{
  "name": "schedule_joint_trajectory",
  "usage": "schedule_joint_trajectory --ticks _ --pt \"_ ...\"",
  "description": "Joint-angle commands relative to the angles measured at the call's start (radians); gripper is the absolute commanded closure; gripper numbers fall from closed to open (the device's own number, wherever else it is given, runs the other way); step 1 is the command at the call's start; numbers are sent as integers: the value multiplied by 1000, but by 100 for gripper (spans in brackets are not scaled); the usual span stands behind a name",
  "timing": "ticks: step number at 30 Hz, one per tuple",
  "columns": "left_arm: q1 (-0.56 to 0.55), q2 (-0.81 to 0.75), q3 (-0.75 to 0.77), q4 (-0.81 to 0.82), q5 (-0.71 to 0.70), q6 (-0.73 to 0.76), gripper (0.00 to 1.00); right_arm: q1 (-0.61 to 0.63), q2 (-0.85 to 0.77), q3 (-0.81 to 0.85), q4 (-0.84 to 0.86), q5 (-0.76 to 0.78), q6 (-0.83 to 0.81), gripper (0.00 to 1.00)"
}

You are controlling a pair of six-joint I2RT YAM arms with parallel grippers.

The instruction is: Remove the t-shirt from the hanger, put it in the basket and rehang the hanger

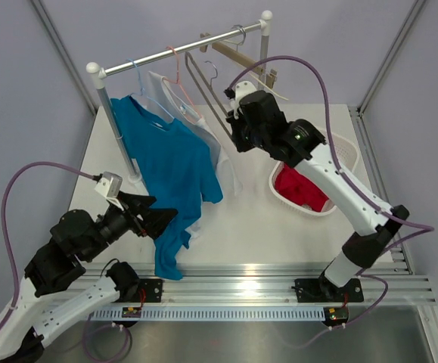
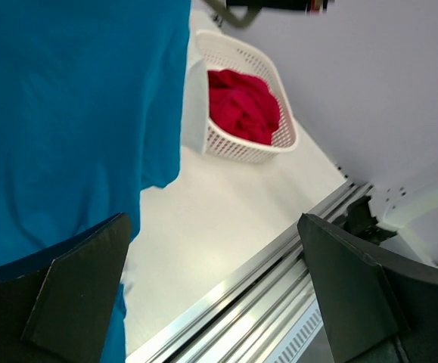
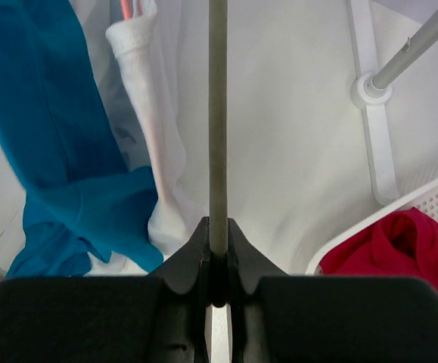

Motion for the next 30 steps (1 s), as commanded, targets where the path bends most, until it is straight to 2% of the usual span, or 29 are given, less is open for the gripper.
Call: schedule_joint_trajectory --ticks 1,5,10,13,16,18,21,23,26,30 --pt "0 -54 -45 0 -52 58 1 -37 95 183 -2 18 -48 100" --pt "1 -120 -85 2 -112 81 1 -68 236 329 -6 58 -63 100" --pt "1 -155 -139 9 -138 87 1 -100 257 355 60 46 -55 100" --pt "1 -128 -161 18 -94 80 1 -123 290 383 66 49 -51 100" --pt "1 -111 -164 23 -68 81 1 -125 274 327 119 34 -60 100" --pt "1 -108 -165 23 -68 84 1 -123 213 259 175 21 -54 100" --pt "4 -118 -167 23 -71 84 1 -120 100 62 265 -9 -31 100" --pt "6 -122 -165 23 -75 84 1 -118 51 24 291 -20 -14 100" --pt "20 -119 -167 32 -59 84 1 -120 61 42 288 -11 -29 100" --pt "35 -109 -170 34 -46 84 1 -124 179 209 215 36 -61 100"
